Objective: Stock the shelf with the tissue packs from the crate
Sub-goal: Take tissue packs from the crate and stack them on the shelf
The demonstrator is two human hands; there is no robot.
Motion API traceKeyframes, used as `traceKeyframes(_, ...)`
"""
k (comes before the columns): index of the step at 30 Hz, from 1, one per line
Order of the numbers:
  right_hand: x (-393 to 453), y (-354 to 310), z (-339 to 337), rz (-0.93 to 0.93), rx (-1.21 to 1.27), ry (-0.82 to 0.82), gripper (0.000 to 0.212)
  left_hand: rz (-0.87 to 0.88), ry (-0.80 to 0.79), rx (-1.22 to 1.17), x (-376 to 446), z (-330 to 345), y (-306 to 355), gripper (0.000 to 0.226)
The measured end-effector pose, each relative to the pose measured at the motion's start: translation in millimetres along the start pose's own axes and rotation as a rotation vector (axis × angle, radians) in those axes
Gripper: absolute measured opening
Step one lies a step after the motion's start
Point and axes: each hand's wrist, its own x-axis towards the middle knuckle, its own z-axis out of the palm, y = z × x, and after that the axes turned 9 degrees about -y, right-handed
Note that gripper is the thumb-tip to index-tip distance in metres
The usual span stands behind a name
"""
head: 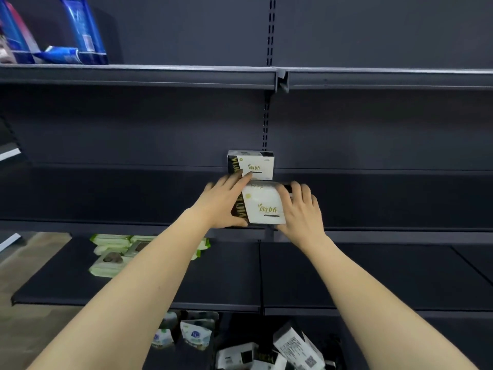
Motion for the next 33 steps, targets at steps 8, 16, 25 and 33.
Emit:
traceKeyframes(8,40,-19,27,-0.035,-0.037,-0.071,0.094,-0.066,0.123,-0.015,25,30,-17,0.083)
traceKeyframes(16,49,-13,53,0.011,0.057,-0.123,0.091,0.0,0.169,-0.01,55,52,-33,0.077)
traceKeyframes(25,72,-1,56,-0.01,0.072,-0.232,0.071,-0.016,0.292,-0.009,87,71,-44,0.078)
traceKeyframes(33,98,0,80,0.057,0.142,-0.187,0.067,0.003,0.435,0.025,123,80,-54,0.081)
